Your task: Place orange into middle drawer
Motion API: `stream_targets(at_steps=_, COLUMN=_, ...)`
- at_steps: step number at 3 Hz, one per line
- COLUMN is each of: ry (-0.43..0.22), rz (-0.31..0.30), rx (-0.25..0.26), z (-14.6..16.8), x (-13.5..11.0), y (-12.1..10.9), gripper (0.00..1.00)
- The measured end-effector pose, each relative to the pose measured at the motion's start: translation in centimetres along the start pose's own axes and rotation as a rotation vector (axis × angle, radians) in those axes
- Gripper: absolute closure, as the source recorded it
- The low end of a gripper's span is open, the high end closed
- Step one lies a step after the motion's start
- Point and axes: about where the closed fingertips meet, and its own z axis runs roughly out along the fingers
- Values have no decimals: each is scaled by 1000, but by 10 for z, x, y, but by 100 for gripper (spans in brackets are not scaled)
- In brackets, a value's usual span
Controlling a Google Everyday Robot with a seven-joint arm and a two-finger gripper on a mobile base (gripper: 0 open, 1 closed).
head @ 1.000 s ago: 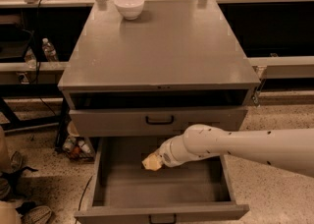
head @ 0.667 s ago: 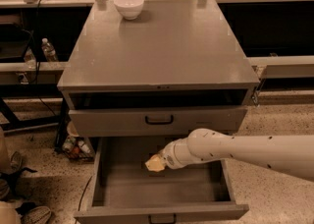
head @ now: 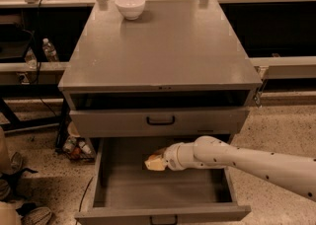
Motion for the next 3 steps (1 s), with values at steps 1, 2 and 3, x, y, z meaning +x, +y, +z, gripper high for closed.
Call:
stream_targets(at_steps=1, ry=-47, rz=-23, rx=-38, z=15, x=1, y=-6, gripper=100)
stream_targets(at_steps=2, ry=-54, rz=-44, rx=-54, z=31, x=4, y=-7, gripper=100)
stream_targets(at_steps=3, ry=-36, rz=-65, rx=-42, z=47, x=10, y=-5, gripper=100)
